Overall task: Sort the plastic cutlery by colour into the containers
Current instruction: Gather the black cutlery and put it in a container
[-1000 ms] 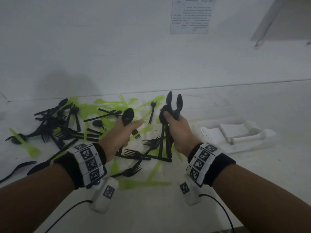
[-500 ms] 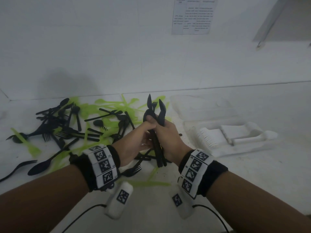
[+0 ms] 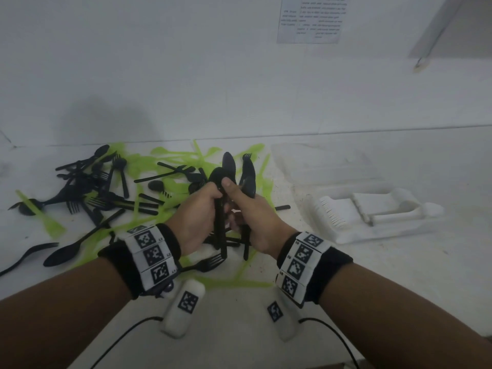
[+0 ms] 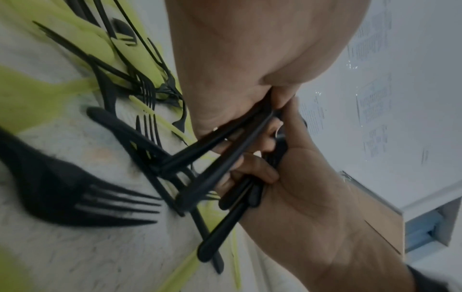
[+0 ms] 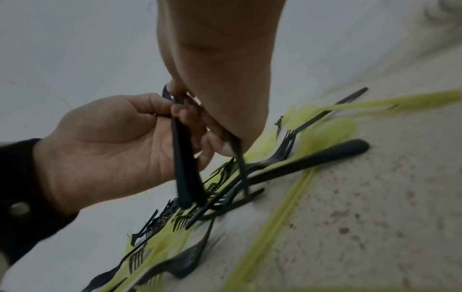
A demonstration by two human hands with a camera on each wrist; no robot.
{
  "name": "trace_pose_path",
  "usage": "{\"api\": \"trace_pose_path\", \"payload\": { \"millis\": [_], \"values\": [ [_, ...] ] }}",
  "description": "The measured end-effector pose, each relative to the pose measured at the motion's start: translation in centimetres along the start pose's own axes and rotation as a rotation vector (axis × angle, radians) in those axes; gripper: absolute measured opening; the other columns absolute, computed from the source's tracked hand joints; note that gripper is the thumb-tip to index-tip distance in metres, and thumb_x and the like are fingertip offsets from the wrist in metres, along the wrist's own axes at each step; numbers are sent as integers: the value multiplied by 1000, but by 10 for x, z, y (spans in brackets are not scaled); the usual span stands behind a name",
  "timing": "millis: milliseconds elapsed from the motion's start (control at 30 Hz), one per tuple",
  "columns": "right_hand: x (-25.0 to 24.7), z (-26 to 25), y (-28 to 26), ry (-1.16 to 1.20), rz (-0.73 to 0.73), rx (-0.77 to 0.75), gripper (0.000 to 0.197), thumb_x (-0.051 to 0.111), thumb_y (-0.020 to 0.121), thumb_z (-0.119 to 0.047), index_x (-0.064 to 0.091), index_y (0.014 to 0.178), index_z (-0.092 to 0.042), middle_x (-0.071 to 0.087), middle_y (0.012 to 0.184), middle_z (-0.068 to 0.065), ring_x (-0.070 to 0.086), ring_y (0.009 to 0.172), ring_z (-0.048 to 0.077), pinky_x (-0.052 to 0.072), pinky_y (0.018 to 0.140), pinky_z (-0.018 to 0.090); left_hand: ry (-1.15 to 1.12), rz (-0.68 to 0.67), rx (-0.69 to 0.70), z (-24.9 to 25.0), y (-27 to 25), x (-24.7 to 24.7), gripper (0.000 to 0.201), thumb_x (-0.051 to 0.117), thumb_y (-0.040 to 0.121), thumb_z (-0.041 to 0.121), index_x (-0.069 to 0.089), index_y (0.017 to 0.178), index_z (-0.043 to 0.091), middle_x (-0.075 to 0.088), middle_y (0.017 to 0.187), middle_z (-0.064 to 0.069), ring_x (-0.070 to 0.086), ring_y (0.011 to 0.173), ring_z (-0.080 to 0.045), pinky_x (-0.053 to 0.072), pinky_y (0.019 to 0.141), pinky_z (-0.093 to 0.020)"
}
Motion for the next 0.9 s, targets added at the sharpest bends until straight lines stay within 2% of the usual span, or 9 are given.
{"api": "trace_pose_path", "payload": {
  "millis": [100, 167, 267, 400, 467, 567, 700, 800, 900],
  "values": [
    [-14, -7, 8, 30, 107, 30, 44, 65, 94, -59, 71, 117, -22, 46, 90, 1, 34, 48, 10, 32, 53, 29, -90, 140, 3, 5, 7, -17, 20, 33, 102, 21, 49, 98, 10, 41, 66, -2, 34, 56, -15, 33, 62, -32],
    [-31, -14, 12, -18, 236, 24, 33, 63, 98, -48, 67, 116, -21, 42, 86, 0, 33, 45, 9, 32, 51, 29, -79, 243, 23, 9, 8, -30, 25, 33, 104, 22, 52, 93, 10, 38, 62, -1, 29, 50, -13, 27, 59, -31],
    [-56, -16, 18, -379, 294, -9, 15, 61, 102, -31, 66, 107, -18, 43, 77, 0, 36, 54, 11, 34, 50, 26, 108, 352, 49, 11, 9, -48, 30, 36, 106, 25, 55, 88, 11, 32, 52, 4, 22, 46, -13, 21, 54, -32],
    [-61, -8, 22, -802, 111, 53, 12, 69, 97, -23, 74, 106, -17, 65, 89, -2, 59, 76, 13, 44, 65, 23, 727, 235, 91, 5, 3, -55, 22, 53, 101, 34, 55, 85, 19, 43, 60, 6, 37, 52, -13, 29, 55, -31],
    [-59, -8, 26, -942, 74, 65, 12, 71, 94, -26, 76, 99, -15, 69, 93, 1, 63, 89, 19, 48, 77, 29, 870, 144, 81, -3, -3, -52, 20, 52, 102, 39, 58, 99, 20, 47, 71, 3, 44, 61, -14, 34, 62, -32],
    [-49, -12, 28, -928, 72, 73, 28, 70, 95, -35, 71, 107, -10, 65, 89, 2, 57, 74, 16, 44, 65, 27, 812, 126, 52, -9, -8, -50, 23, 47, 105, 44, 52, 113, 24, 44, 76, -1, 42, 65, -15, 35, 62, -32],
    [-35, -24, 18, -589, 89, -42, 41, 55, 103, -45, 34, 136, -31, 52, 95, -1, 45, 68, 13, 41, 58, 27, 619, 273, 117, -5, -1, -51, 15, 45, 108, 37, 49, 117, 27, 44, 76, 3, 42, 61, -11, 36, 56, -26],
    [-21, -26, 14, -503, -50, -103, 31, 52, 106, -43, 42, 134, -34, 50, 92, 0, 43, 62, 14, 41, 57, 29, 367, 332, 87, -3, 10, -54, 24, 53, 103, 41, 50, 120, 23, 41, 71, 6, 38, 55, -9, 31, 53, -27],
    [-7, -19, 11, -284, -202, 10, 24, 57, 104, -44, 55, 114, -22, 45, 75, 2, 28, 52, 13, 31, 51, 28, 164, 275, 96, 3, 19, -49, 35, 63, 96, 47, 49, 111, 18, 36, 69, 6, 30, 55, -9, 27, 54, -27]
  ]
}}
Point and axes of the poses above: each hand's wrist, its own y-axis towards the middle knuckle, its own x-axis out of the palm, z = x × y, the point moved 2 cm from there along y, towards the middle knuckle
